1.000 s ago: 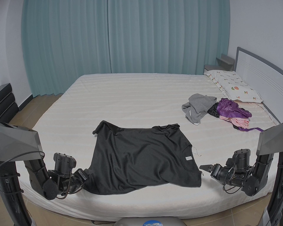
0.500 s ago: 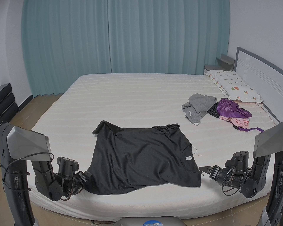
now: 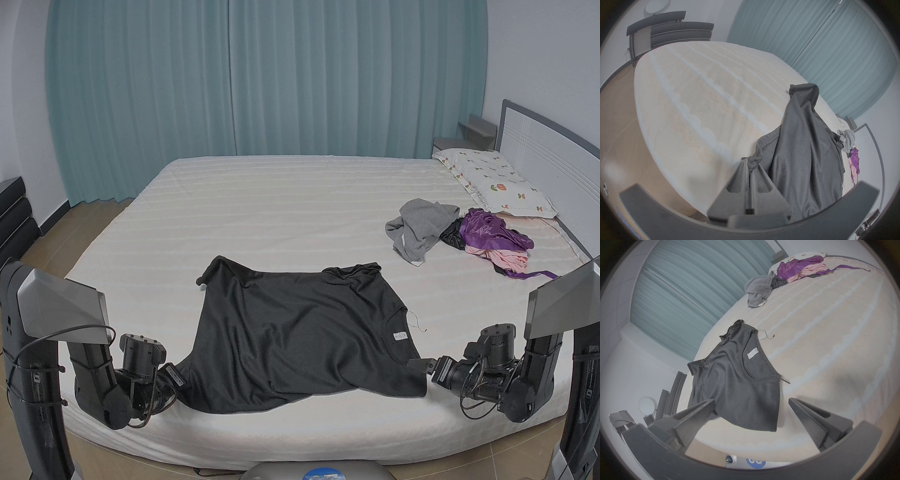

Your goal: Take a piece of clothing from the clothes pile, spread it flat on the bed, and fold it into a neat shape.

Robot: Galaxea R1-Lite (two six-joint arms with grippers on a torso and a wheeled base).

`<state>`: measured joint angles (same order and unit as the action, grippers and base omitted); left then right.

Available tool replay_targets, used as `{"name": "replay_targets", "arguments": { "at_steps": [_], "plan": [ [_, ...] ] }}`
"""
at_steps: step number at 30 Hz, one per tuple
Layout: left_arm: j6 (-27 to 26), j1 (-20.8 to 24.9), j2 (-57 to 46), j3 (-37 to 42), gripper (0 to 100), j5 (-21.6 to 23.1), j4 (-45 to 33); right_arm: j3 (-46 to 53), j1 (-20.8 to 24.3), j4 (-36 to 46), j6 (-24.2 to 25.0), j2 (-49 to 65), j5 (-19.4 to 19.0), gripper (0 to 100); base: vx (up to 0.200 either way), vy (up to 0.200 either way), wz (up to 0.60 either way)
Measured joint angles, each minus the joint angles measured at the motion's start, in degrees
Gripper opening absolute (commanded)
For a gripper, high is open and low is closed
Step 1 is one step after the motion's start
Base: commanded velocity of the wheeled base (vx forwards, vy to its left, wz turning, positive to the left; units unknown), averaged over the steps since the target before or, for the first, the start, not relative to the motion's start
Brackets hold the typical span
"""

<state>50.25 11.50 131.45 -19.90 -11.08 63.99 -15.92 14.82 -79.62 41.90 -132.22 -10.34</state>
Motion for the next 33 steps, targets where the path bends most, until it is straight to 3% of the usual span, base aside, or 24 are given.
{"name": "replay_targets", "arguments": {
  "at_steps": [13,14,21,27,33],
  "plan": [
    [0.0,0.0,-2.8,1.0,0,0.1,0.0,-6.0,2.4,7.5,-3.0,-2.6,0.4,100,0.000,0.000,0.00],
    [0.0,0.0,-2.9,1.0,0,0.1,0.0,-6.5,2.6,7.8,-3.7,-2.8,0.4,0,0.000,0.000,0.00],
    [0.1,-0.1,-3.2,0.9,0,0.1,0.1,-8.4,2.2,7.2,-3.9,-2.7,0.0,0,0.000,0.000,0.00],
    [0.4,-1.0,-3.6,0.2,0,0.0,3.0,-10.2,1.3,7.9,-2.8,0.3,-2.5,0,0.000,0.000,0.00],
    [0.8,-1.9,-3.7,-0.4,0,-0.3,4.5,-15.9,0.4,12.6,-2.7,1.6,-2.8,0,0.000,0.000,0.00]
  ]
}}
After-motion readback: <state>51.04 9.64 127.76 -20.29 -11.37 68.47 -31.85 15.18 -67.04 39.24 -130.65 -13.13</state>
